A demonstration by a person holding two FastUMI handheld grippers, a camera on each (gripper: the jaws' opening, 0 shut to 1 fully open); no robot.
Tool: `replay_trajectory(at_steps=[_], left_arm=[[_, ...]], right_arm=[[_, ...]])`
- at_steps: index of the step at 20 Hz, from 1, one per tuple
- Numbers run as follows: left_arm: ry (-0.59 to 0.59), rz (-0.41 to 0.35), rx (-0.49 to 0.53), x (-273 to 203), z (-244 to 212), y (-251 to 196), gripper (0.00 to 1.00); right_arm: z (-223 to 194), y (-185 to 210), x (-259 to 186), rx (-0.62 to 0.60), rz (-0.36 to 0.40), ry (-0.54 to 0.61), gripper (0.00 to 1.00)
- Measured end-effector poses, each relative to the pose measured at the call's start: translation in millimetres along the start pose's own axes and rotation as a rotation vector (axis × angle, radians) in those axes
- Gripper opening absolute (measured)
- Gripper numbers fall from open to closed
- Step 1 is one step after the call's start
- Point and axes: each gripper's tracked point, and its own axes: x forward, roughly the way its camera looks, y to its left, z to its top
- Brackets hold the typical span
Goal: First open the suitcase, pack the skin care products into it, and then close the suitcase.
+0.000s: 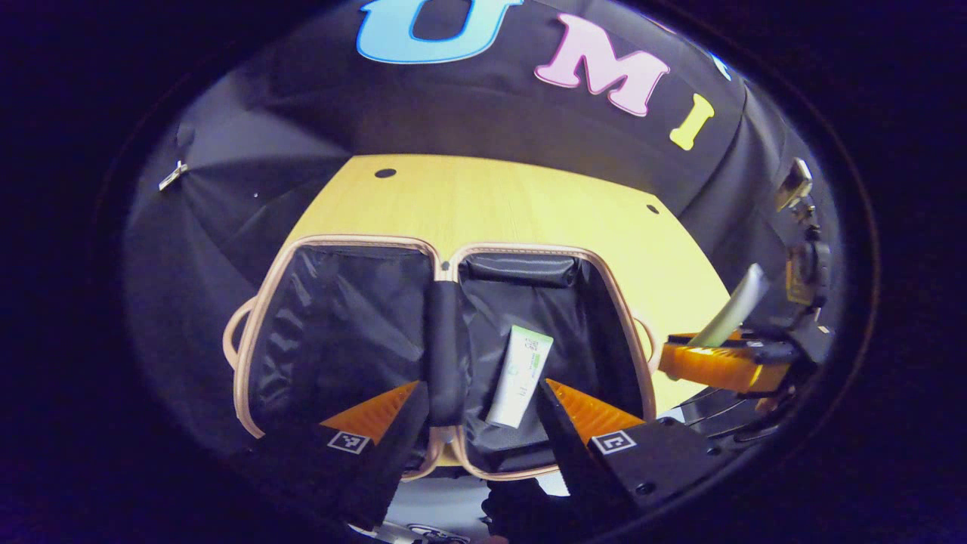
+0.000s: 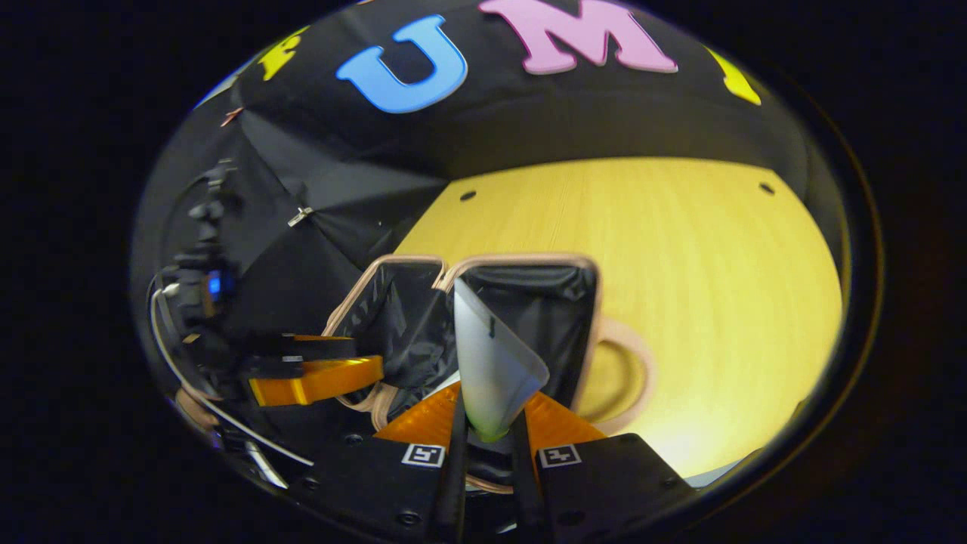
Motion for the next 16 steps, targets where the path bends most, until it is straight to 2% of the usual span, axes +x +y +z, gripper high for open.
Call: replay_trajectory(at_steps=[1,5,7,8,9,11,12,13,15,16], left_arm=[[-0.009,0.025,-0.025,-8,-4,21,0.91],[-0.012,0.166,-0.190,-43,-25,126,0.91],[0.001,0.258,-0.231,-54,-38,178,0.93],[0.010,0.304,-0.236,-58,-43,202,0.94],[0.024,0.339,-0.251,-62,-47,220,0.94],[0.051,0.342,-0.331,-55,-51,241,0.94],[0.055,0.331,-0.362,-50,-49,246,0.94],[0.055,0.331,-0.373,-44,-45,251,0.94],[0.066,0.355,-0.350,-34,-39,268,0.94],[0.066,0.360,-0.340,-28,-33,276,0.94]], right_arm=[[-12,0,20,0.034,-0.005,0.049,0.30],[-52,-14,70,0.180,-0.130,0.185,0.30],[-71,-27,82,0.180,-0.217,0.243,0.31],[-74,-29,80,0.166,-0.232,0.270,0.30],[-69,-31,84,0.158,-0.249,0.259,0.38],[-62,-34,81,0.155,-0.274,0.236,0.27],[-60,-32,77,0.183,-0.269,0.226,0.35],[-63,-29,76,0.215,-0.248,0.221,0.47],[-36,1,67,0.242,-0.119,0.071,0.73],[-25,12,58,0.203,-0.085,-0.004,0.82]])
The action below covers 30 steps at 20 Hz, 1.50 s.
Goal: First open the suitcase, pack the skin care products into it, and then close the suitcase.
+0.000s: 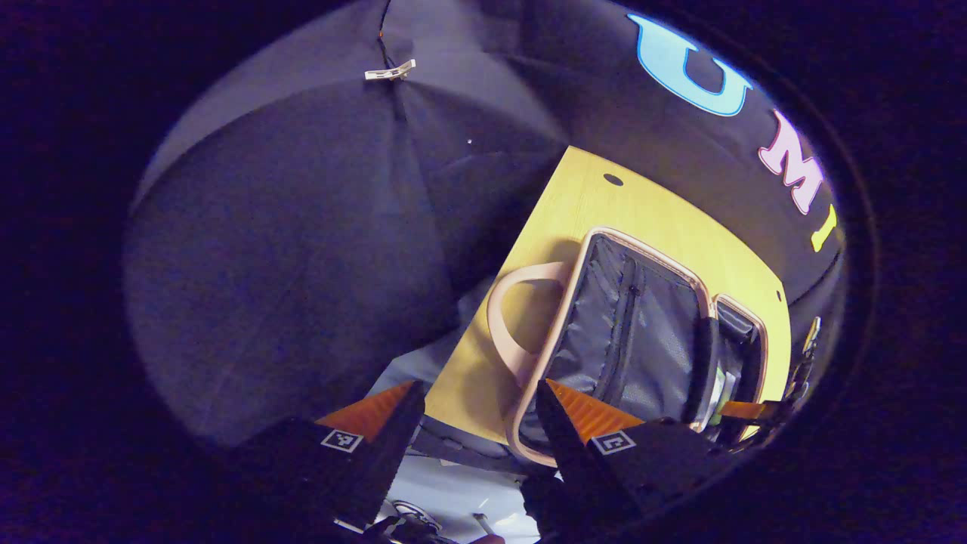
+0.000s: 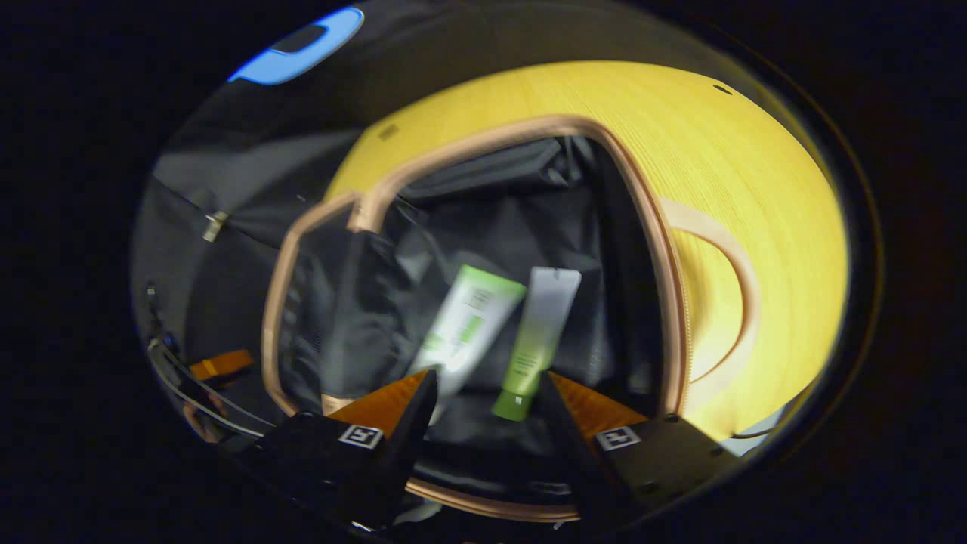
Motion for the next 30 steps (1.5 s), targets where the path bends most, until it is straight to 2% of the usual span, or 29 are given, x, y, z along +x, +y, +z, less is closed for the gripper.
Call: replay_trajectory(at_steps=[1,3,5,8,9,10,12,14,17,20,21,24,26,28,30], left_arm=[[0.008,-0.007,-0.004,8,6,-4,0.93],[0.014,-0.037,-0.033,25,23,-15,0.94],[0.009,-0.051,-0.042,42,42,-22,0.94],[0.087,-0.011,-0.002,72,47,-22,0.93],[0.118,0.018,0.013,84,46,-18,0.87],[0.149,0.058,0.019,96,44,-10,0.94],[0.215,0.093,0.014,118,30,-4,0.93],[0.277,0.021,-0.017,129,14,-13,0.86],[0.201,0.007,-0.045,112,31,-20,0.18],[0.124,-0.095,-0.029,75,46,-42,0.14],[0.088,-0.104,-0.009,58,53,-46,0.11],[-0.040,-0.189,0.029,-6,90,-73,0.10],[-0.123,-0.288,0.029,-56,110,-104,0.09],[-0.216,-0.432,0.035,-117,126,-153,0.12],[-0.280,-0.562,0.091,-166,128,-204,0.09]], right_arm=[[7,9,-13,-0.051,0.031,-0.043,0.99],[19,26,-38,-0.124,0.092,-0.115,0.97],[36,28,-62,-0.152,0.106,-0.188,0.97],[47,18,-93,-0.128,0.125,-0.240,0.97],[49,8,-100,-0.105,0.114,-0.250,0.97],[50,-6,-107,-0.086,0.091,-0.257,0.97],[48,-31,-121,-0.068,0.034,-0.273,0.97],[46,-51,-137,-0.058,-0.013,-0.286,0.97],[47,-71,-155,-0.040,-0.034,-0.308,0.97],[52,-71,-168,-0.035,-0.024,-0.322,0.97],[54,-69,-168,-0.047,-0.014,-0.323,0.97],[56,-59,-167,-0.081,0.014,-0.325,0.97],[63,-57,-171,-0.077,0.044,-0.335,0.98],[64,-65,-174,-0.078,0.049,-0.325,0.97],[73,-71,-184,-0.083,0.062,-0.352,0.97]])
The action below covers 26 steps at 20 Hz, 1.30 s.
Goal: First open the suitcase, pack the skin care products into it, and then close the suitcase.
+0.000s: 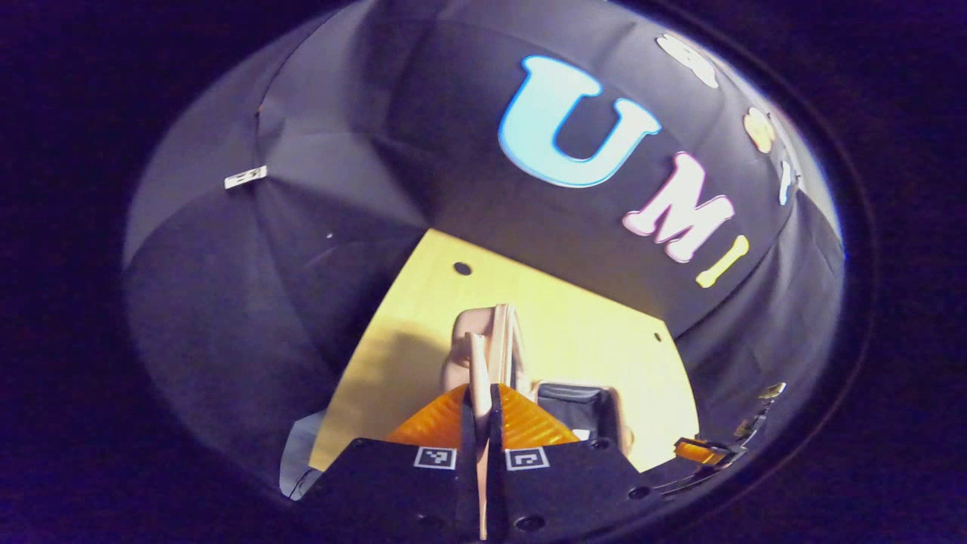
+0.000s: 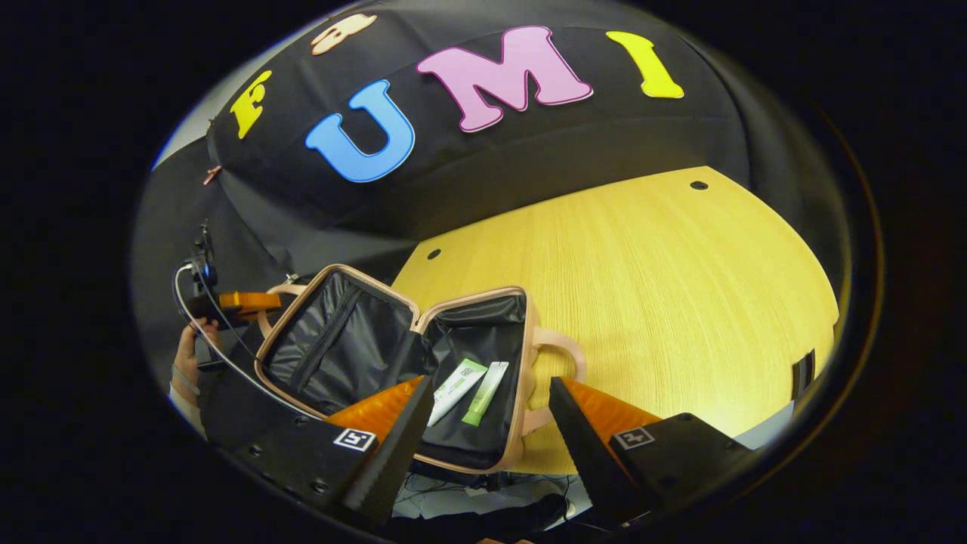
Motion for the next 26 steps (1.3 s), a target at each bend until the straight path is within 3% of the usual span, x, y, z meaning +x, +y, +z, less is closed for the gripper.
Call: replay_trajectory(at_steps=[5,10,14,17,20,24,26], left_arm=[[0.035,-0.269,0.102,8,-28,-153,0.10],[0.180,-0.382,0.088,58,-108,-220,0.09],[0.385,-0.284,0.275,100,-193,-216,0.11],[0.539,-0.169,0.313,104,-226,-203,0.12],[0.533,-0.097,0.431,90,-206,-199,0.15],[0.527,-0.045,0.471,85,-202,-193,0.25],[0.459,0.019,0.520,77,-193,-201,0.66]], right_arm=[[12,-35,-18,-0.009,0.007,0.007,0.97],[38,-86,-48,0.039,-0.029,-0.042,0.97],[44,-146,-79,0.051,-0.138,-0.064,0.97],[48,-179,-101,0.070,-0.204,-0.093,0.97],[53,-197,-114,0.078,-0.239,-0.122,0.97],[62,-207,-121,0.022,-0.227,-0.137,0.97],[78,-211,-130,-0.083,-0.242,-0.185,0.97]])
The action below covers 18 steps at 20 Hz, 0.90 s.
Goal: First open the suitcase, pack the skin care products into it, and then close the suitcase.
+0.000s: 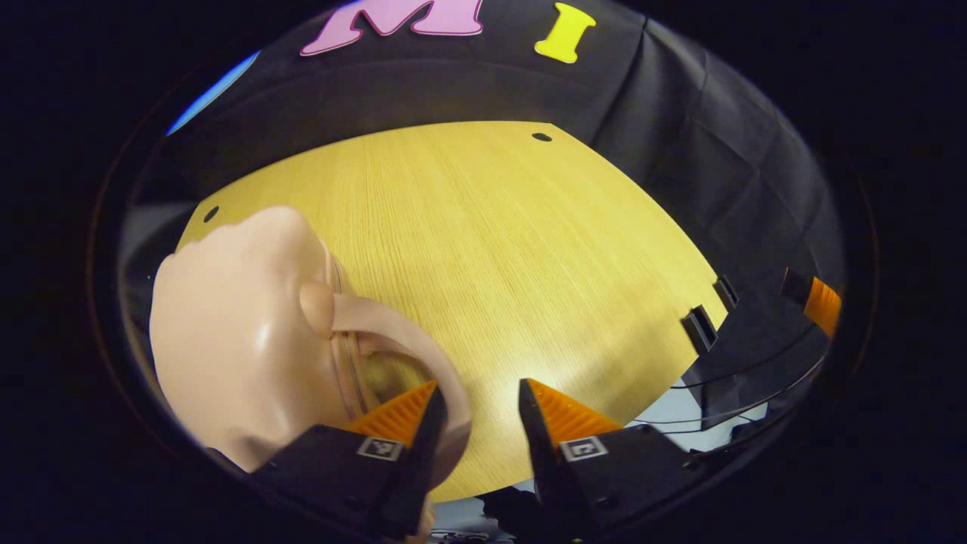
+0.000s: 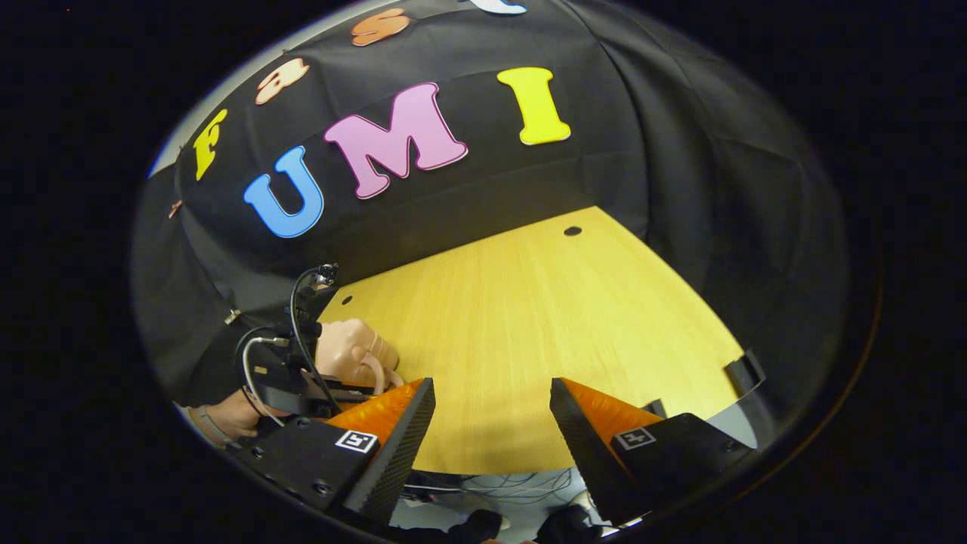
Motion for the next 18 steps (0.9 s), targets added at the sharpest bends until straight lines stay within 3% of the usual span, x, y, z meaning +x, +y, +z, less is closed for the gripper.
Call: replay_trajectory(at_steps=[1,2,5,11,15,18], left_arm=[[-0.053,0.054,0.037,-5,8,-3,0.89],[-0.106,0.112,0.069,-19,18,-5,1.00],[-0.275,0.217,0.063,-75,56,-20,0.99],[-0.655,0.317,-0.138,-220,145,-46,0.98],[-0.852,0.407,-0.085,-295,173,-44,0.98],[-0.945,0.380,-0.054,-319,192,-57,0.98]], right_arm=[[10,0,-2,-0.058,0.008,-0.032,0.97],[19,-1,-4,-0.109,0.018,-0.060,0.97],[51,9,-9,-0.192,0.080,-0.119,0.97],[137,37,-37,-0.258,0.166,-0.303,0.97],[182,59,-61,-0.290,0.184,-0.426,0.97],[208,62,-76,-0.287,0.150,-0.498,0.97]])
